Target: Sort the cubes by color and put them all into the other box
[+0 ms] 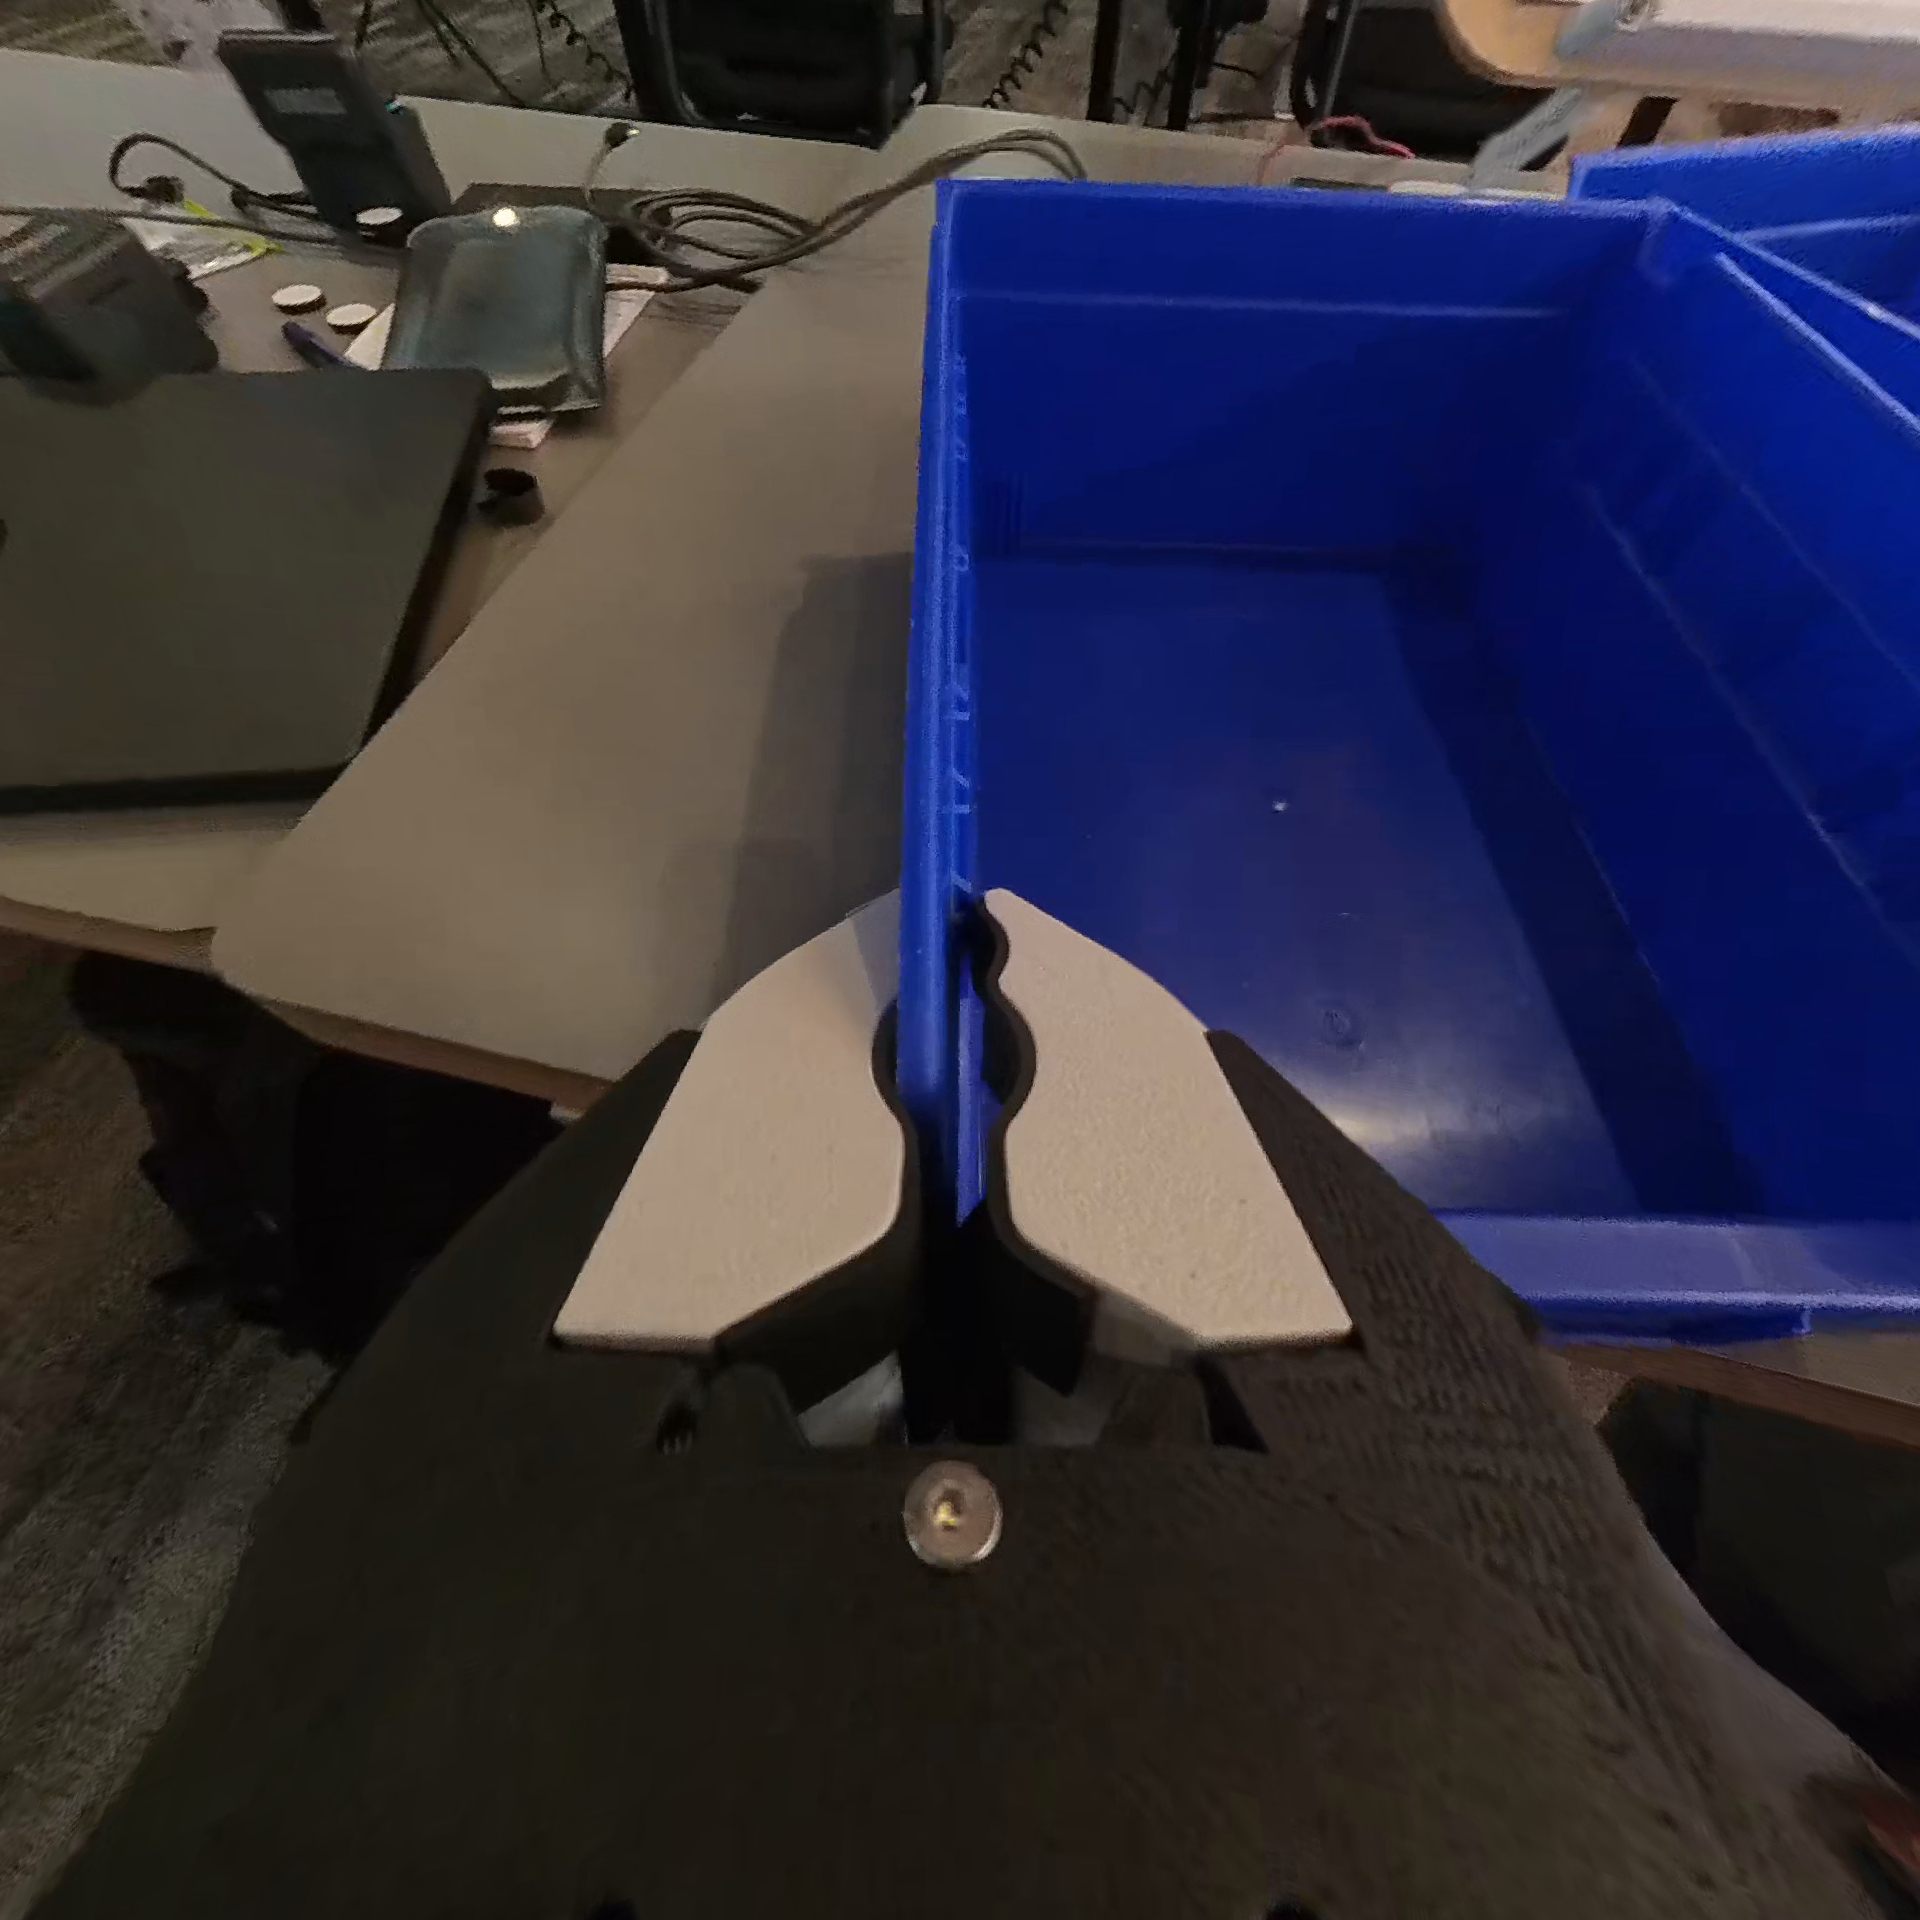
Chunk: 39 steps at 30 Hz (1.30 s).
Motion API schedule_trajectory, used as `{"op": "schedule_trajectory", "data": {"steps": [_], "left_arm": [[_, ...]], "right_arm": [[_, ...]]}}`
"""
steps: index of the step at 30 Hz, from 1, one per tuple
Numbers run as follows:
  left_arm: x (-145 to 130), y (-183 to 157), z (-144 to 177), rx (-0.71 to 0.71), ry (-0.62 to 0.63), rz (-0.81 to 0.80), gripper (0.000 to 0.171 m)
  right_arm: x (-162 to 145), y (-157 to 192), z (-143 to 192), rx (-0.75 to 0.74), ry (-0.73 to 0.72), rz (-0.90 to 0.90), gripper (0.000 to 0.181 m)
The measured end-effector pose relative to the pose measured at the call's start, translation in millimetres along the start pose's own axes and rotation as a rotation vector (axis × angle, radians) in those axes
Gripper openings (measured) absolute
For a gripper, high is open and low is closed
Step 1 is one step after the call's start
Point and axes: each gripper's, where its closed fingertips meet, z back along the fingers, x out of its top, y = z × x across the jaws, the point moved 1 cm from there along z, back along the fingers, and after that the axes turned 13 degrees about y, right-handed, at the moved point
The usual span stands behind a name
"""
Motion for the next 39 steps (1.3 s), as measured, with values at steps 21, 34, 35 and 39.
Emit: {"op": "schedule_trajectory", "data": {"steps": [21, 34, 35, 39], "left_arm": [[-24, -73, 29, -0.158, -0.119, -0.024, 0.044], [34, -66, 87, -0.308, -0.267, -0.089, 0.051], [53, -60, 92, -0.279, -0.297, -0.135, 0.051], [128, -34, 69, -0.193, -0.248, -0.305, 0.043]], "right_arm": [[15, -14, -19, 0.169, -0.013, 0.09, 0.022], [-8, -23, 49, -0.086, -0.113, -0.036, 0.034], [-12, -22, 49, -0.081, -0.104, -0.054, 0.033], [4, 1, 52, 0.001, -0.149, -0.131, 0.022]]}}
